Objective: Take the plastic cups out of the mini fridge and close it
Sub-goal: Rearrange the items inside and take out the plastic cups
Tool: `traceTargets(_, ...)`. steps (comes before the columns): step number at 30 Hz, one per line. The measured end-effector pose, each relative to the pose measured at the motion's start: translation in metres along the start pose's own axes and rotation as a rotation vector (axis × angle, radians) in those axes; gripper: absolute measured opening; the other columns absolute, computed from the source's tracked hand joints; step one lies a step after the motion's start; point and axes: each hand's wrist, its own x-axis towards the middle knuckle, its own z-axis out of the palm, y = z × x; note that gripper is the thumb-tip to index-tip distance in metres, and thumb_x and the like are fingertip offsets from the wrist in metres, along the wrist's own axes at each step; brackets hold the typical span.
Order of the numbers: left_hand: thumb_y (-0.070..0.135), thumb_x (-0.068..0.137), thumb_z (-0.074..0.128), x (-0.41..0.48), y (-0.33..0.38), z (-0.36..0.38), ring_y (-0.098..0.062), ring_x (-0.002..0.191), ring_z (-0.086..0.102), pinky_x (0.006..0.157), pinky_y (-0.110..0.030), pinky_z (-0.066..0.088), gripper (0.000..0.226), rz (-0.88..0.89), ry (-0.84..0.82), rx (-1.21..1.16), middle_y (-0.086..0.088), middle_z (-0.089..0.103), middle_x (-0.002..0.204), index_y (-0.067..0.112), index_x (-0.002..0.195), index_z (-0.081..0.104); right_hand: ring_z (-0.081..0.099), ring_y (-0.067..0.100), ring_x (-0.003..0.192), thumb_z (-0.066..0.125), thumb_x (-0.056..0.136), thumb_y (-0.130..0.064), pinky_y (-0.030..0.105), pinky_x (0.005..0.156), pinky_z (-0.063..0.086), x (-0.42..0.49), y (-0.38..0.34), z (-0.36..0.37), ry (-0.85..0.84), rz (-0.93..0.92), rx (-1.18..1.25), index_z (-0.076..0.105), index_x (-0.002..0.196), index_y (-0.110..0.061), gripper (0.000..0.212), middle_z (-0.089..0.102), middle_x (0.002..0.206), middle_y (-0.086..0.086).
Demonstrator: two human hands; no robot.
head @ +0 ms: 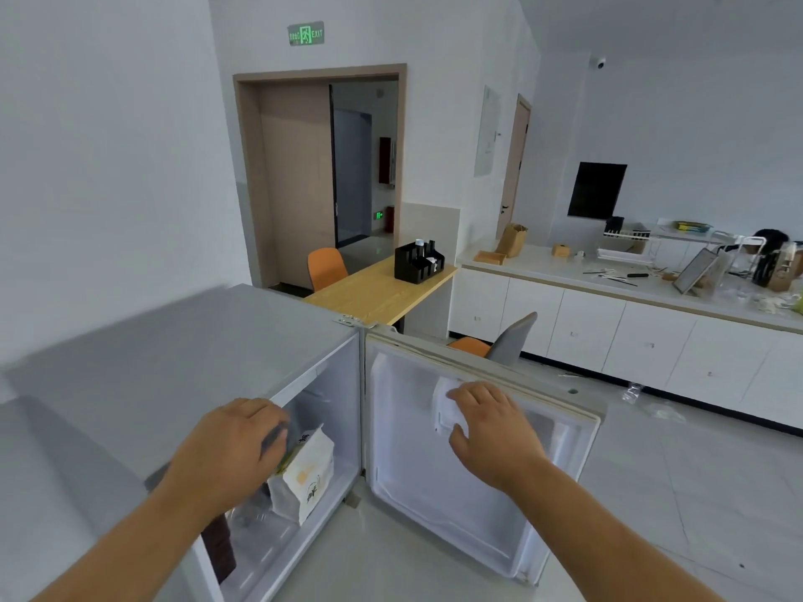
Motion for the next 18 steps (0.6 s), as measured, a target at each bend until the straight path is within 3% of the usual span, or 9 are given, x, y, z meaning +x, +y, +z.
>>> traceTargets(3,0.045,0.092,0.05,-0.024,0.03,0.023,-0.006,0.079,0.062,0.064,-0.018,0.051,0.027,-0.07,-0.107,-0.056,0.011,0.072,0.094,0.029,0.099,0.071,0.044,0.012,0.131,0.047,0.097,-0.041,0.032,0.112,0.035,-0.015,-0.022,0.015,-0.056,-0.053,0.123,0.054,0.139,-0.031,0.043,0.054,0.141,-0.01)
traceTargets(8,0.048,0.092,0.061,-0.061,0.047,0.067,-0.013,0.115,0.06,0.084,-0.024,0.055,0.035,-0.418,-0.308,-0.23,0.008,0.065,0.129,0.034,0.124,0.06,0.048,0.011,0.122,0.054,0.098,-0.042,0.025,0.098,0.042,-0.024,-0.057,0.055,-0.213,-0.076,0.347,0.058,0.131,-0.03,0.035,0.057,0.131,-0.011)
traceTargets(11,0.045,0.091,0.067,-0.065,0.046,0.083,-0.017,0.117,0.063,0.089,-0.028,0.056,0.04,-0.591,-0.321,-0.354,0.004,0.064,0.134,0.03,0.127,0.058,0.055,0.009,0.109,0.059,0.096,-0.039,0.023,0.088,0.046,-0.018,-0.081,0.08,-0.293,-0.02,0.499,0.063,0.124,-0.029,0.03,0.062,0.122,-0.009)
traceTargets(14,0.042,0.09,0.071,-0.057,0.035,0.105,-0.021,0.122,0.061,0.094,-0.032,0.056,0.047,-0.74,-0.286,-0.47,0.002,0.061,0.139,0.029,0.133,0.055,0.059,0.0,0.088,0.061,0.096,-0.046,0.011,0.065,0.043,-0.003,-0.108,0.109,-0.39,0.093,0.619,0.06,0.119,-0.035,0.026,0.058,0.112,-0.016)
traceTargets(18,0.04,0.088,0.075,-0.035,0.016,0.141,-0.023,0.12,0.061,0.088,-0.032,0.051,0.056,-0.89,-0.251,-0.617,0.002,0.06,0.137,0.028,0.137,0.051,0.058,0.006,0.095,0.059,0.097,-0.051,0.015,0.067,0.042,0.026,-0.132,0.153,-0.491,0.222,0.7,0.056,0.127,-0.031,0.036,0.059,0.121,-0.01)
